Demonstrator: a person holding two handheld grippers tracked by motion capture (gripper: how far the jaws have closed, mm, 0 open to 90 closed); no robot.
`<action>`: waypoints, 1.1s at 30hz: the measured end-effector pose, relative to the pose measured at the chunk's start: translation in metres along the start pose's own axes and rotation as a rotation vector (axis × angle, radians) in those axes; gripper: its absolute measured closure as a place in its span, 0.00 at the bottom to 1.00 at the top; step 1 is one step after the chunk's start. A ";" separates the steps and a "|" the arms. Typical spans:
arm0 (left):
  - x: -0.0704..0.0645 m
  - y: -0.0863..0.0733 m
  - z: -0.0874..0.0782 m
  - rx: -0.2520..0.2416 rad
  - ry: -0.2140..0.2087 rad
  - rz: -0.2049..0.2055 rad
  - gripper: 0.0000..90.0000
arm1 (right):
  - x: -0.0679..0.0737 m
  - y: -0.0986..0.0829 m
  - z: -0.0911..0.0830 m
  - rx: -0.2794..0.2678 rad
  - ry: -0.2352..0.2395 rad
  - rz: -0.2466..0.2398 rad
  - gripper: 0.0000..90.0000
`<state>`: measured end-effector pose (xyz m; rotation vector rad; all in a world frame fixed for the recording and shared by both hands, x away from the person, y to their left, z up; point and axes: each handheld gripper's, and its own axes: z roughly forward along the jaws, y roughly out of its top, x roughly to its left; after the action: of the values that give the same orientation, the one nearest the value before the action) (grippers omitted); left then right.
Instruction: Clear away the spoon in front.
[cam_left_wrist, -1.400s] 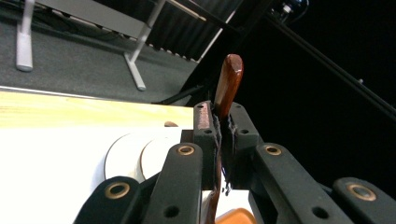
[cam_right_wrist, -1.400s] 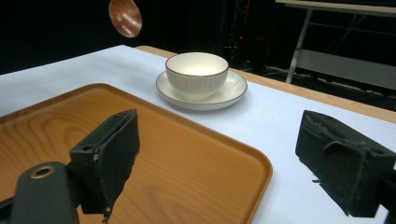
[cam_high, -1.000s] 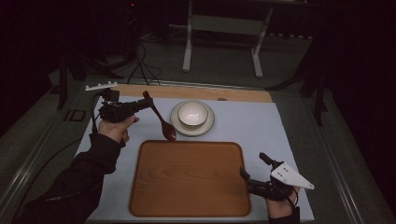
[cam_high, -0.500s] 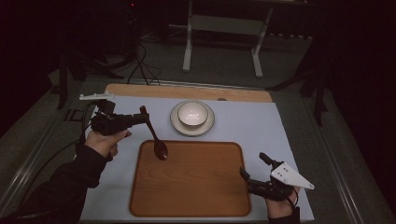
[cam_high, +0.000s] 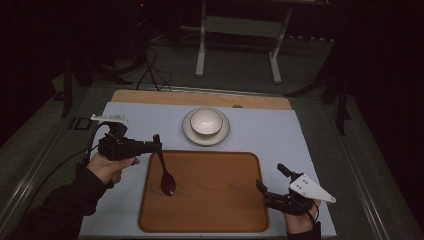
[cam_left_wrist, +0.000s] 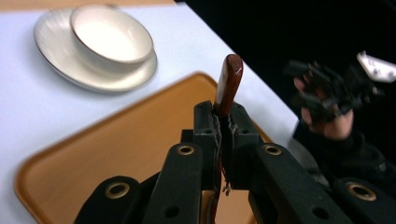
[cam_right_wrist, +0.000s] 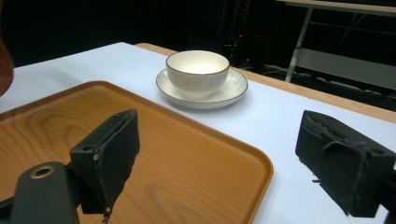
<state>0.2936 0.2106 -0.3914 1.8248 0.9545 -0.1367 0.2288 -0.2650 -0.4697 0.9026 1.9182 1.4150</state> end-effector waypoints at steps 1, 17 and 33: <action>0.001 -0.003 0.001 0.009 -0.001 0.002 0.94 | 0.000 0.000 0.000 0.002 0.001 0.000 0.15; 0.024 -0.037 0.042 0.137 -0.089 -0.104 0.94 | 0.000 0.000 0.001 0.007 0.005 -0.001 0.15; 0.042 -0.048 0.070 0.180 -0.032 -0.186 0.92 | 0.000 -0.001 0.002 0.011 0.008 -0.001 0.15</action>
<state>0.3126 0.1831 -0.4799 1.8885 1.1186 -0.3763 0.2300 -0.2642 -0.4711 0.9025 1.9336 1.4113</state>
